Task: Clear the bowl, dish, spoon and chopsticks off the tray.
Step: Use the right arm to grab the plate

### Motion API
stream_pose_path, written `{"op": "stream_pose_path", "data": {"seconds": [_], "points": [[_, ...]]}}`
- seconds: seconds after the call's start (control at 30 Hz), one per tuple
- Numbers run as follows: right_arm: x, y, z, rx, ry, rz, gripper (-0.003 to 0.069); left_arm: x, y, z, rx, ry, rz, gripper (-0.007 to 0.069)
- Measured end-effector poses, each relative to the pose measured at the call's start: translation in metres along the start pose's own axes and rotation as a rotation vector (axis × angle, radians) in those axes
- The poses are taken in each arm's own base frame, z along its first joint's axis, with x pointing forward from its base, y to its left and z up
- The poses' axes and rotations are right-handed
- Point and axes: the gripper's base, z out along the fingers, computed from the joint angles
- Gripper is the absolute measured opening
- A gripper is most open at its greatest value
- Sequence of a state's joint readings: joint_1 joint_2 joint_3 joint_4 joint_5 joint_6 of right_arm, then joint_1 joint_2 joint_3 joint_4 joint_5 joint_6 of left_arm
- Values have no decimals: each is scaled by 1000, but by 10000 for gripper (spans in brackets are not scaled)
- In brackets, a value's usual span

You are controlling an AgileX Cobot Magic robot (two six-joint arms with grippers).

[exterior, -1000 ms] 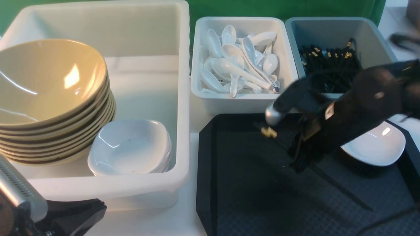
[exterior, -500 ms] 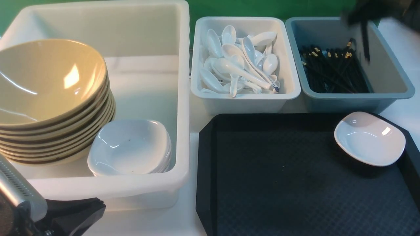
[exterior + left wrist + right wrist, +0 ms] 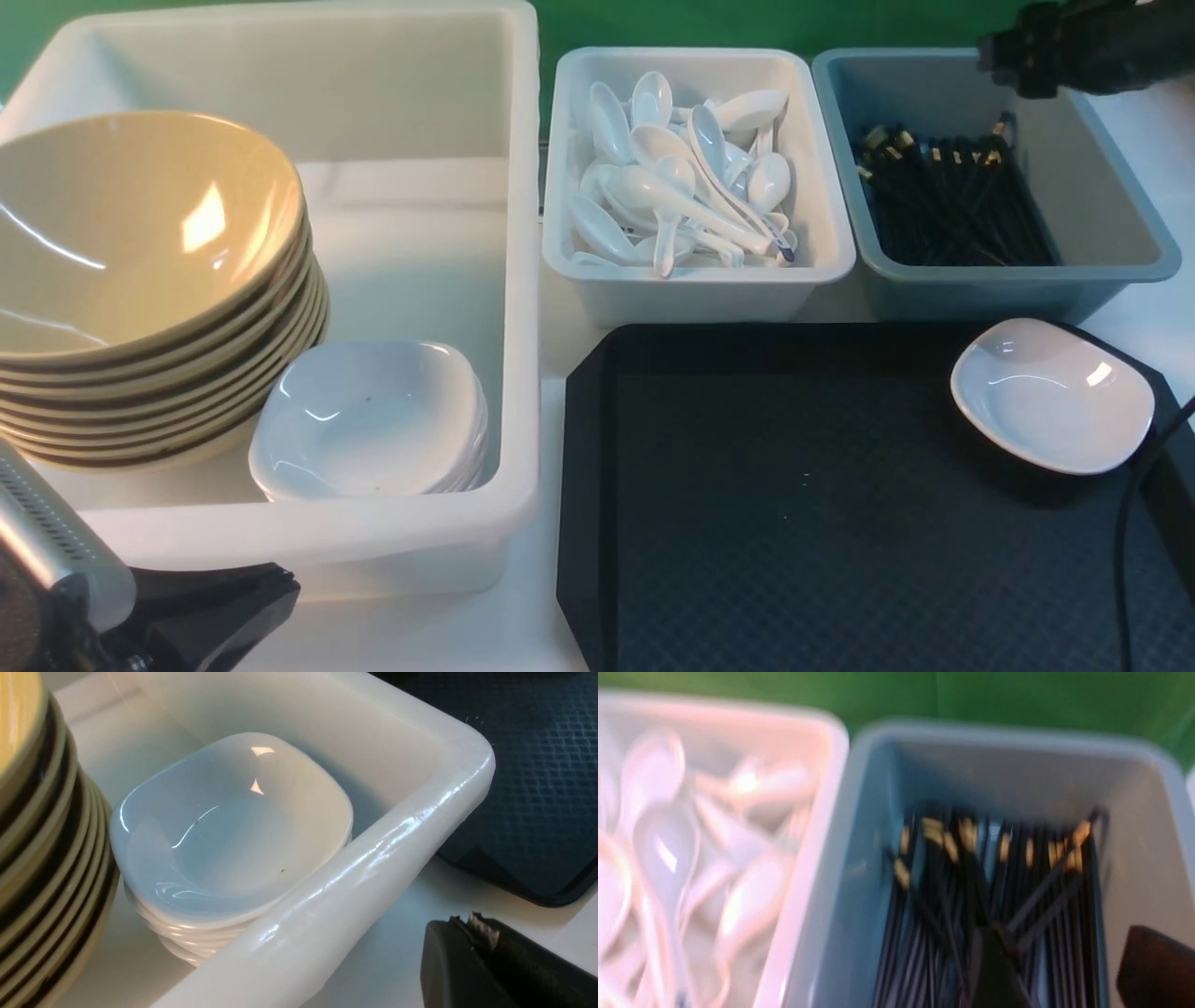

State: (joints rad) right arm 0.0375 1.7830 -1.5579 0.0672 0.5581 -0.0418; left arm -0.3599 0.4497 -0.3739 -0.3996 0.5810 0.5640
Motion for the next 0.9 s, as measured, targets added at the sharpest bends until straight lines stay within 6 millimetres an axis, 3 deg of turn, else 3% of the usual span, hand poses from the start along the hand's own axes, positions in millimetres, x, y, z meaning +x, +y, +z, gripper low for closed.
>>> {"op": "stream_pose_path", "data": {"seconds": [0.07,0.13,0.17,0.2,0.3,0.37,0.4,0.43,0.47,0.7,0.9], "points": [[1,1,-11,-4,65,-3,408,0,0,0,0,0,0,-8],[15,-3,-22,1,160,33,412,0,0,0,0,0,0,-8],[31,-6,-23,12,219,81,414,0,0,0,2,3,0,-8],[31,-7,-23,14,220,90,414,0,0,0,2,4,0,-8],[96,-14,-20,58,386,202,416,2,-1,0,16,22,-3,-8],[113,-15,-22,65,410,219,416,3,-2,0,21,28,-4,-8],[146,-14,-28,74,450,254,416,3,-2,0,23,32,-4,-8],[148,-14,-29,74,446,262,416,3,-2,0,23,32,-4,-8],[169,-13,-35,86,437,310,416,3,-2,0,22,29,-4,-8],[204,-13,-40,118,365,457,416,2,-2,0,16,18,-7,-8],[207,-15,-29,130,300,552,416,1,-2,0,19,15,-11,-8]]}}
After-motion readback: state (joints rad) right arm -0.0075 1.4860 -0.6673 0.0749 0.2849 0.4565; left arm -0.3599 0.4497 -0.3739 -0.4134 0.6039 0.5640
